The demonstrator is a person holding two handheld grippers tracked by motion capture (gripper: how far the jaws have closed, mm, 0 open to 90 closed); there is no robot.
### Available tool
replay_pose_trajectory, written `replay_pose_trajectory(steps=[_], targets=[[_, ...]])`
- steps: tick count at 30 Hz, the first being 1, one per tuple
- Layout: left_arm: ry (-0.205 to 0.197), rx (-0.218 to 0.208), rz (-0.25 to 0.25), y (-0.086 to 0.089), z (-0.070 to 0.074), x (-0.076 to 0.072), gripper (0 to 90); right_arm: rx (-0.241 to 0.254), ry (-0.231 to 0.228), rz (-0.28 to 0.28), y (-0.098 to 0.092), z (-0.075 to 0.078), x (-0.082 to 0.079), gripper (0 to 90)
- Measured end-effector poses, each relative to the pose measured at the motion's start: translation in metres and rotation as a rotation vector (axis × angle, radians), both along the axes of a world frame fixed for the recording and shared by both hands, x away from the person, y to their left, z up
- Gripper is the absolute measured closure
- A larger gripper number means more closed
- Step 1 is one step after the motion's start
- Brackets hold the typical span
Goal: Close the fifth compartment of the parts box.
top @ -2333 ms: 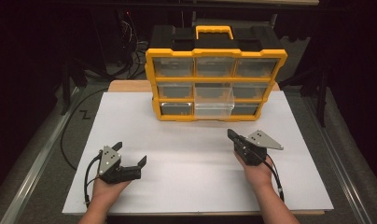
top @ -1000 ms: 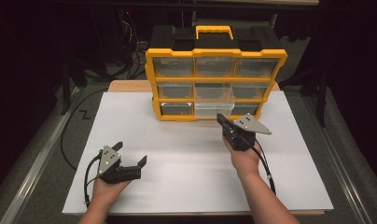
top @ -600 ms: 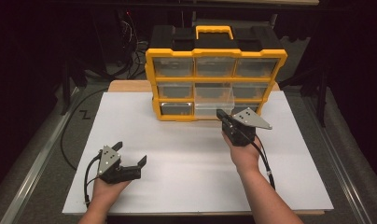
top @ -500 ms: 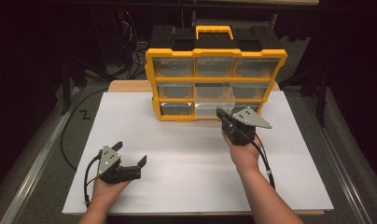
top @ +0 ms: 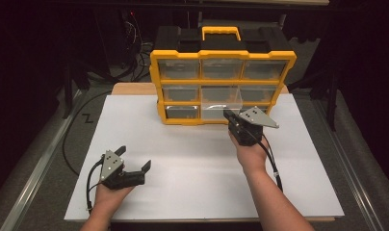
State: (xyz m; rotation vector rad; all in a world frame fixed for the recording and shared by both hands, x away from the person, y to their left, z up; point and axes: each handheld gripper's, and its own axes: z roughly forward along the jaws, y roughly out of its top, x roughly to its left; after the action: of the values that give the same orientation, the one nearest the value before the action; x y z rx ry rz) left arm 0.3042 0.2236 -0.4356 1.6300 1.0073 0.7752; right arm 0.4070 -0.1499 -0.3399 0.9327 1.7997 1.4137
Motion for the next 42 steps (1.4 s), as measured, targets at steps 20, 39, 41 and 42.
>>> replay_pose_trajectory(steps=[20, 39, 41, 42], targets=[[-0.001, 0.009, -0.015, 0.0, 0.0, 0.0, 0.1, -0.016, 0.009, -0.031, 0.003, 0.002, 0.018, 90.0], [0.001, 0.009, -0.019, 0.0, 0.0, 0.0, 0.1, -0.024, 0.014, -0.052, 0.008, 0.006, 0.041, 90.0], [0.001, 0.008, -0.019, 0.0, 0.0, 0.0, 0.1, -0.027, 0.016, -0.054, 0.009, 0.006, 0.043, 90.0], [0.001, 0.008, -0.019, 0.0, 0.0, 0.0, 0.1, -0.032, 0.013, -0.054, 0.01, 0.007, 0.044, 90.0]])
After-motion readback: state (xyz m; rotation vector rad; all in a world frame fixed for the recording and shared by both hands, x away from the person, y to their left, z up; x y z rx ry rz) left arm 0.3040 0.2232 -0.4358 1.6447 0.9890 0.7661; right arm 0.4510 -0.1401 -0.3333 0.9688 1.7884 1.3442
